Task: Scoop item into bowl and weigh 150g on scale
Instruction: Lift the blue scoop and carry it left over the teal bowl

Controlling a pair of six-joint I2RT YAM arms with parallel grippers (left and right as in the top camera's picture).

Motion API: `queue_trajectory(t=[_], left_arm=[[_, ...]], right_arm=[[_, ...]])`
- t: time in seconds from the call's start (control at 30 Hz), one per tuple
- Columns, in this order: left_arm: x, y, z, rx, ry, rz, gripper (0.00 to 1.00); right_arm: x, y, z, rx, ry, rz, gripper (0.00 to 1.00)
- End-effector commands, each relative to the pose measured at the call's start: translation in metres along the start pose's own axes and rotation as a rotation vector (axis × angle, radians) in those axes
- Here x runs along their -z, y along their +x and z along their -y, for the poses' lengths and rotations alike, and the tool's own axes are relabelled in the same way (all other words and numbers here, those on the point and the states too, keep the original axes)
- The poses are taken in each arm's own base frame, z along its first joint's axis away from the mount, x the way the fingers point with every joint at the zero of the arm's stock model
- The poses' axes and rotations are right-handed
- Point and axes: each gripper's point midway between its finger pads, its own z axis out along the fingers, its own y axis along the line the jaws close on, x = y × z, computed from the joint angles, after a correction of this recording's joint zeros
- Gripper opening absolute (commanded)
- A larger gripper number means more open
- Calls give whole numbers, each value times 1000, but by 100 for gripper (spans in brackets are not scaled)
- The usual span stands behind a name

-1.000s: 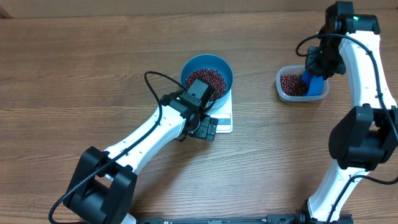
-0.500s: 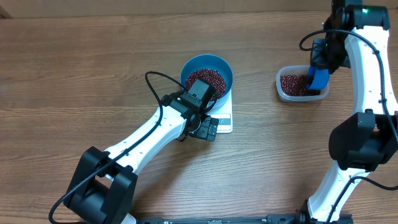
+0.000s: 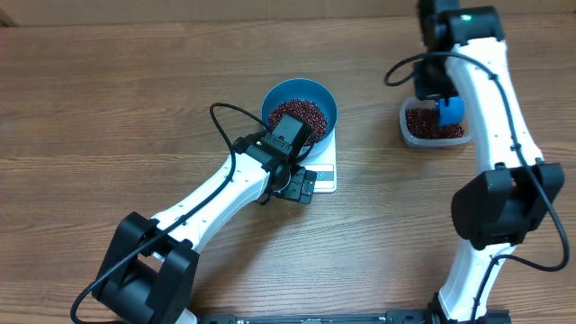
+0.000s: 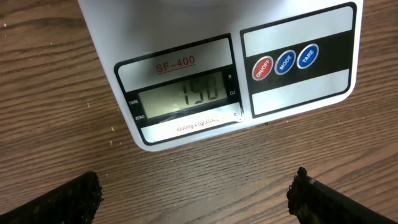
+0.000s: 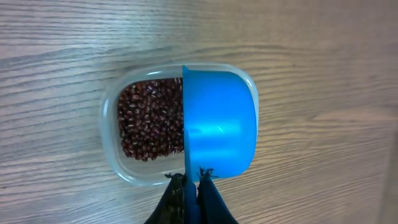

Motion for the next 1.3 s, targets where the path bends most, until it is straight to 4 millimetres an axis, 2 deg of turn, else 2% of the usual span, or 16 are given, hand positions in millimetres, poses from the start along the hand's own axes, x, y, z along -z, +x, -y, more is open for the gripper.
queue_trajectory(t=[0.0, 0.4, 0.47, 0.57, 0.63, 0.67, 0.83, 0.97, 1.07, 1.13, 1.27], left_arm=[[-3, 2, -2, -26, -17, -7, 100], [-3, 2, -3, -26, -20, -7, 100], [-3, 2, -3, -26, -20, -7, 99], [-3, 2, -3, -26, -20, -7, 100], [-3, 2, -3, -26, -20, -7, 100], [-3, 2, -3, -26, -20, -7, 100], [-3, 3, -3, -26, -20, -9, 100], [-3, 0, -2, -27, -17, 1, 100], [5, -5, -1, -27, -13, 14, 100], [21, -14, 1, -45, -2, 46, 99], [72, -36, 4, -49, 29, 159, 100]], right_arm=[[26, -9, 20, -13, 92, 85, 4], [26, -10, 20, -57, 90, 90, 4], [26, -13, 10, -84, 33, 98, 4], [29, -19, -27, -84, -190, 110, 4], [34, -20, -40, -82, -271, 115, 4], [37, -21, -44, -81, -300, 119, 4], [99, -34, -63, -80, -542, 239, 4], [143, -38, -83, -42, -742, 305, 4], [155, -35, -96, 6, -826, 313, 4], [156, -33, -102, 17, -834, 303, 4], [163, -28, -119, 90, -842, 318, 4]])
